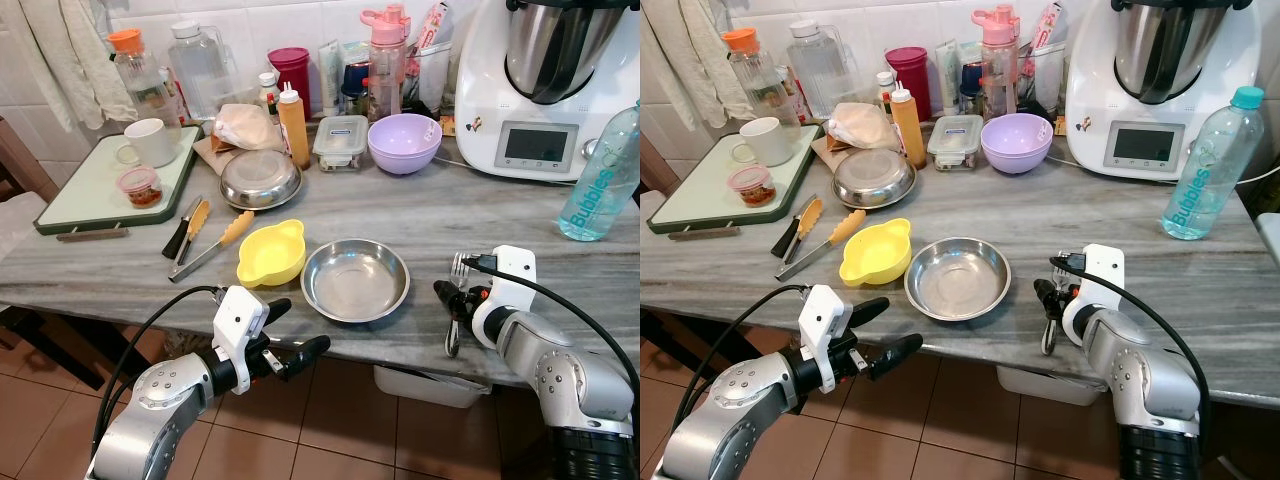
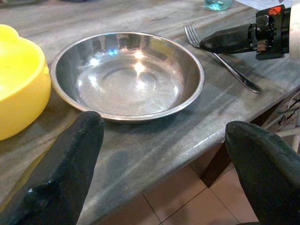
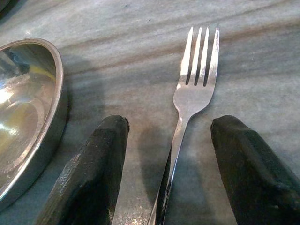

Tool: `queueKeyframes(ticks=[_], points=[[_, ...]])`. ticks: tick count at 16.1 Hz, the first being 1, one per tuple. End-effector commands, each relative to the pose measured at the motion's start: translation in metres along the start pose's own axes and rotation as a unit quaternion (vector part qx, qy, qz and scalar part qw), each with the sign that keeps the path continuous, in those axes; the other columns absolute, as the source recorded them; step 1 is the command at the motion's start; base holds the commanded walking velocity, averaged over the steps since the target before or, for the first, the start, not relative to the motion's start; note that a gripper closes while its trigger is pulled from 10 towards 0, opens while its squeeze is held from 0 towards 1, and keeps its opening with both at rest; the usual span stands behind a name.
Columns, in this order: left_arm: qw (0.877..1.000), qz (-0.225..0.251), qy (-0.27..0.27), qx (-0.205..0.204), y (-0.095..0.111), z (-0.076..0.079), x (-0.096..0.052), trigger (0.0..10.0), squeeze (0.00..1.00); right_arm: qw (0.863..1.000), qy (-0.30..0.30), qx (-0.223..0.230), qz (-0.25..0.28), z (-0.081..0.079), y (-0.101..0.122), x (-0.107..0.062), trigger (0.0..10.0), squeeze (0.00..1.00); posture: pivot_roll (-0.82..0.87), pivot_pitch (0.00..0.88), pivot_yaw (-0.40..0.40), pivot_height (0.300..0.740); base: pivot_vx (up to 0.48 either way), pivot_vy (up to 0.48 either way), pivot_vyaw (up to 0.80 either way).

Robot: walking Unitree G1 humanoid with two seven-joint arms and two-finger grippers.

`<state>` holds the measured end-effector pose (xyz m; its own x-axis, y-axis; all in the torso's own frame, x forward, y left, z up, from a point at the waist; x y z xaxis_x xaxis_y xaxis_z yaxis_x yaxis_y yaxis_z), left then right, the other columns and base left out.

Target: Setting the table

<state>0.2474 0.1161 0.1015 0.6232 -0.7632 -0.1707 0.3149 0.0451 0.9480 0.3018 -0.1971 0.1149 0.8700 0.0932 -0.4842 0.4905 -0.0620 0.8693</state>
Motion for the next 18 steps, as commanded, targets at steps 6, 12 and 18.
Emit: queueKeyframes(ticks=[6,12,18], points=[[1.0,0.0,0.008,0.008,0.004,-0.002,-0.001,10.0,0.0,1.0,0.004,-0.005,-0.003,-0.003,0.0,-0.001,10.0,0.11,-0.09,0.0,0.106,0.74,0.0,0.0,0.0],[1.0,-0.01,0.012,0.002,-0.008,-0.009,-0.002,10.0,0.0,0.998,0.0,-0.061,-0.03,-0.013,-0.016,0.008,10.0,0.0,-0.09,0.0,0.112,0.74,0.0,0.0,0.0],[1.0,-0.009,0.01,0.005,-0.008,-0.009,-0.002,10.0,0.0,0.997,-0.024,-0.068,-0.035,-0.007,-0.019,0.008,2.6,0.0,-0.09,0.0,0.115,0.74,0.0,0.0,0.0]])
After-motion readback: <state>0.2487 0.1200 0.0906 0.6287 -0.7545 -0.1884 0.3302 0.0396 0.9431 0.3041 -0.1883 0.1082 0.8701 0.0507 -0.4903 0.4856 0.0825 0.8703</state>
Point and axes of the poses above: a point about 5 cm out from each wrist's last joint towards the gripper, its own x axis pointing out of the wrist towards the gripper, its own y axis along the axis of the wrist's last joint, z = x × y, the point moved 1 cm from there along x, pointing out of the wrist towards the gripper, and after that the axes turned 8 degrees about -x, right-handed, at the moved point
